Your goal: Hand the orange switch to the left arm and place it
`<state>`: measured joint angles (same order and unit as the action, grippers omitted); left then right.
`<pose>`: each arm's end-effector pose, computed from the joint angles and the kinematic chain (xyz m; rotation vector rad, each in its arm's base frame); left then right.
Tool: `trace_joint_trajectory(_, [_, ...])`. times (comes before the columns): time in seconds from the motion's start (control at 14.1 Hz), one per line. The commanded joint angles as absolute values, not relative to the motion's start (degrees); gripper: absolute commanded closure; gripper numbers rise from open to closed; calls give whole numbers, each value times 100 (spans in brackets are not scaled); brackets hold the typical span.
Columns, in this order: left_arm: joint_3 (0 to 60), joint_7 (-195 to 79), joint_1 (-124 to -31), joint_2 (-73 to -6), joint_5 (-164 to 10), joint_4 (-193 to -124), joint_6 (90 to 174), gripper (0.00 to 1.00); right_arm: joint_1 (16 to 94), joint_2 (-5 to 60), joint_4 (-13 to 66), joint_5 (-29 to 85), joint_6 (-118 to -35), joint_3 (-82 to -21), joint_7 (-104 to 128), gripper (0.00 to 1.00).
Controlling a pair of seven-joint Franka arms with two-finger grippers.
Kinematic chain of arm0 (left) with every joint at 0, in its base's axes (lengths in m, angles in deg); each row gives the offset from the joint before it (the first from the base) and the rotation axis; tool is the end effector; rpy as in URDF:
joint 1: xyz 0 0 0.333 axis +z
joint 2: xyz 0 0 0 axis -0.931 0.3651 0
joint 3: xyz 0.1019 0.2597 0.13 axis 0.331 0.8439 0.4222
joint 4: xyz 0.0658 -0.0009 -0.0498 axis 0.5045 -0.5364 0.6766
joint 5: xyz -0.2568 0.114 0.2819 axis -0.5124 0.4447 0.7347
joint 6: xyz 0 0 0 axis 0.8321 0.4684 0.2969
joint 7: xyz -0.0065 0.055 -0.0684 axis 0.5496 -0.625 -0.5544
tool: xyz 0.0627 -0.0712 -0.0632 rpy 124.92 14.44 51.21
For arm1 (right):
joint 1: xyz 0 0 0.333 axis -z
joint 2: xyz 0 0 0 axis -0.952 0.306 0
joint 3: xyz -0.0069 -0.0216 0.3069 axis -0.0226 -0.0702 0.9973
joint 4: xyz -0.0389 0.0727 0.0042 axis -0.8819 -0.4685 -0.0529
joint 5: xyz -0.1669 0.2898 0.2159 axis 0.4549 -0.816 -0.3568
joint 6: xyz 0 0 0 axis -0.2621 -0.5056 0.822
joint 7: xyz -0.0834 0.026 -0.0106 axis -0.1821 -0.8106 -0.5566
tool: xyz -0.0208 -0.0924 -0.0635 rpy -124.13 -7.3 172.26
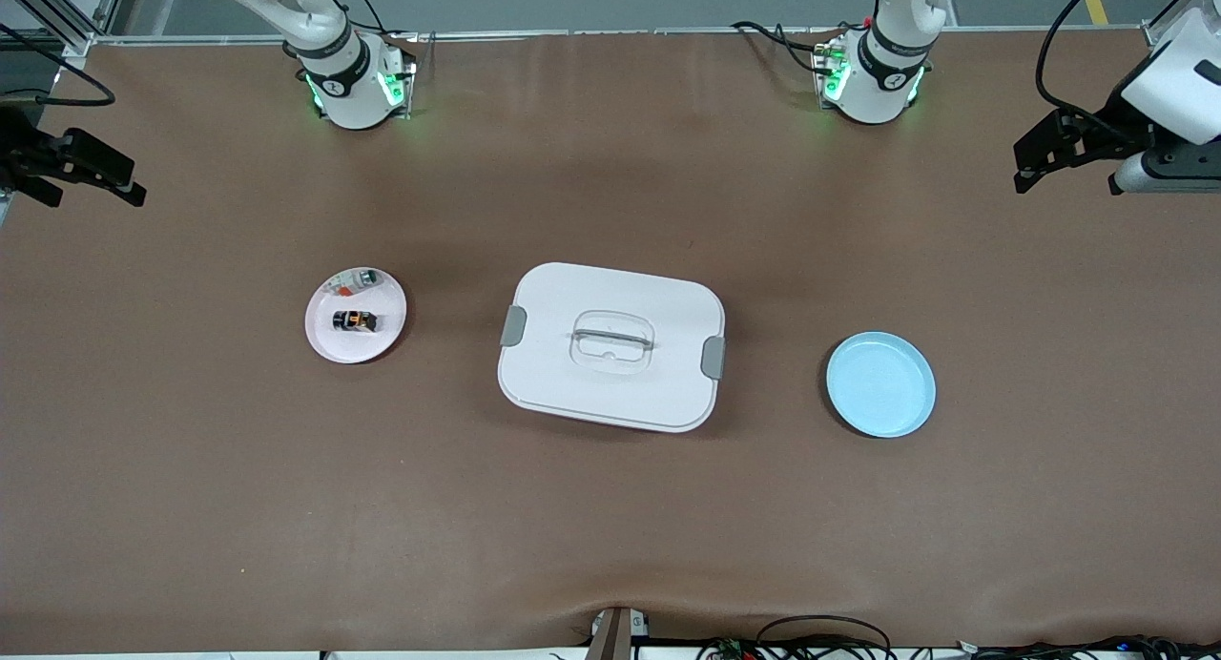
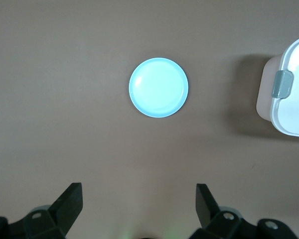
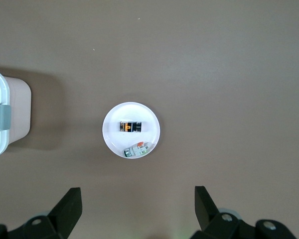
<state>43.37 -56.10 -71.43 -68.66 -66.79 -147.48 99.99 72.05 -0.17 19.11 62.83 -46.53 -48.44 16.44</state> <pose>0.5274 -0.0703 0.6485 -3.1090 0.0861 -0.0128 0.5281 -0.0191 0.6350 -3.1013 0.0431 0.0307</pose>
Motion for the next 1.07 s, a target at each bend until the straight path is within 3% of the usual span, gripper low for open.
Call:
trace_joint_trajectory(0.0, [4344, -5597, -7149, -6793, -6568, -14596, 9944, 0, 7262, -122, 1966, 6216, -4635, -4807, 1721, 0])
trace_joint_trajectory(0.99, [4344, -5588, -7122, -6828, -6568, -14666, 9883, 0, 7288, 133, 1834, 6304, -4520, -4816, 1642, 0])
